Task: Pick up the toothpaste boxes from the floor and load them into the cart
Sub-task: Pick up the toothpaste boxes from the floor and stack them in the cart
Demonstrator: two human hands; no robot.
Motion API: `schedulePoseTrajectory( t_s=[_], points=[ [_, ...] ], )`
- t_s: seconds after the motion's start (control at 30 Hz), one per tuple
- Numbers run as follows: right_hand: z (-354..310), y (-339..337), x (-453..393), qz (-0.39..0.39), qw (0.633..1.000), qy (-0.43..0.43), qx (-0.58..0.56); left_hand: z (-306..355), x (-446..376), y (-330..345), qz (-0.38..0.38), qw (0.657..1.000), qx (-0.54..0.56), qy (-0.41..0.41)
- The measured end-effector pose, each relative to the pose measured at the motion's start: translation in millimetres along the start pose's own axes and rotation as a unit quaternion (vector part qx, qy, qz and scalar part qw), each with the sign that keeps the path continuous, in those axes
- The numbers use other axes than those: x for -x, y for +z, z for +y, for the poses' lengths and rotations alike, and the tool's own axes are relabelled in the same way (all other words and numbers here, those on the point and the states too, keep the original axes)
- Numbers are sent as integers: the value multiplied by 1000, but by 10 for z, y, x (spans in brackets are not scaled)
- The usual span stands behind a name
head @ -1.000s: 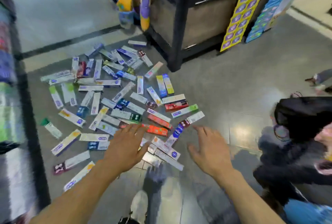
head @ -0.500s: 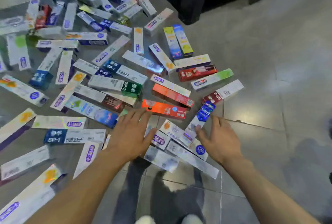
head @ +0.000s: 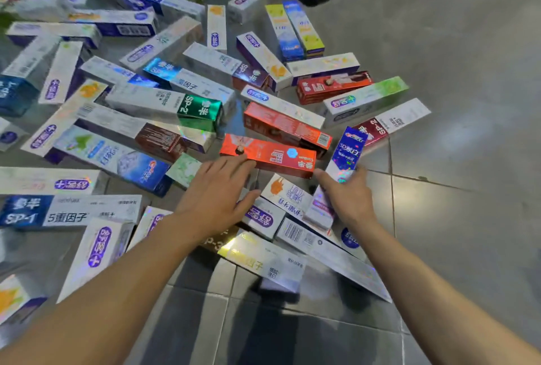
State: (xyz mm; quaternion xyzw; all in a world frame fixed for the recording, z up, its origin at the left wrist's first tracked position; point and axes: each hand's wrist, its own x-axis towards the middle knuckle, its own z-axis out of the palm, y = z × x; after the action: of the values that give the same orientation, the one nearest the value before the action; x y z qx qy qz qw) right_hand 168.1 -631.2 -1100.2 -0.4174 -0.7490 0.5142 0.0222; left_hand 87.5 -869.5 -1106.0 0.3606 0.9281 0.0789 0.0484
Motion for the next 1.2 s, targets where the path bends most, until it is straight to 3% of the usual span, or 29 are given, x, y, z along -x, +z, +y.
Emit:
schedulePoseTrajectory(
  t_s=[0.2,0.33,0.5,0.7,0.83,1.03,1.2],
  points=[
    [-1,-22,24,2,998,-48,-32,55,250,69,-12,999,26,-25],
    [70,-159,108,-26,993,-85,-78,216,339,168,-15,999,43,7],
    [174,-495,163,-77,990,-106,-42,479,325,178,-30,996,50,73],
    [401,-952,399,-49,992,-99,-62,1097,182,318,-92,978,52,182],
    [576,-1222,553,-22,994,-82,-75,1411,105,496,-90,966,53,236],
    [692,-1480,744,14,993,-77,-87,1687,10,593,-62,966,-7,252],
    [632,-1597,801,34,990,-88,-105,1705,-88,508,-65,977,44,199]
  ],
)
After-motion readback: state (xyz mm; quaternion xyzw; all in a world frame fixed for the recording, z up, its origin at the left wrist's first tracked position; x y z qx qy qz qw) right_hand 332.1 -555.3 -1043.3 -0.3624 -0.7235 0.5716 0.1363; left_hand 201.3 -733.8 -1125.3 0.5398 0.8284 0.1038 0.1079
